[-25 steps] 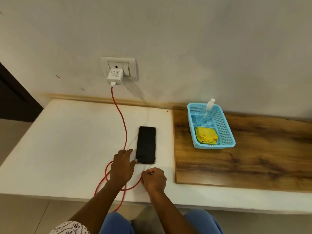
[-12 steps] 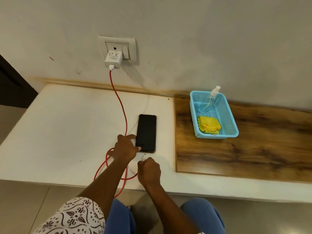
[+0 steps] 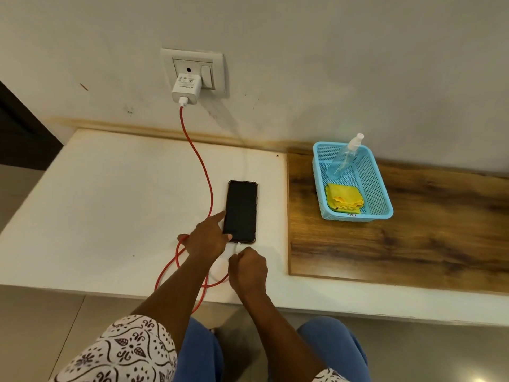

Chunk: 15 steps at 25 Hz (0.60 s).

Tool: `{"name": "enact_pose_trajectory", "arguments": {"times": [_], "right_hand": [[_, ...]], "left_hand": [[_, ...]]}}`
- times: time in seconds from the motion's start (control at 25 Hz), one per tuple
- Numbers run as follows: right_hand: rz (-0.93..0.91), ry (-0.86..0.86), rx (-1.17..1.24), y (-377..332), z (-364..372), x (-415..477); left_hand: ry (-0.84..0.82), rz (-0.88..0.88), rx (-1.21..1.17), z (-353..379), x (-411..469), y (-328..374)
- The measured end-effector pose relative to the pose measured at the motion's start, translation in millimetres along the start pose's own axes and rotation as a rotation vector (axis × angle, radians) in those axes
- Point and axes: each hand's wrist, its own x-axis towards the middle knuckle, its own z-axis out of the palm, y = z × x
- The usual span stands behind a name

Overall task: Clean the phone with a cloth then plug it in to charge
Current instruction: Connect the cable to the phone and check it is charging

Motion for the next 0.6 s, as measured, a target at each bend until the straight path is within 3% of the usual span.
{"name": "enact_pose_trajectory", "arguments": {"times": [0.32,0.6], "right_hand": [[-0.044,-0.035,-0.048,-0.8,-6.5,7.1],[-0.117,-0.016,-0.072,7.0,-13.2,11.1]], "left_hand": [[-0.009,0.076,-0.124,0.6,1.1,-0.8],[0.027,0.095,0.151,-0.9,-47.0,-2.0]]}}
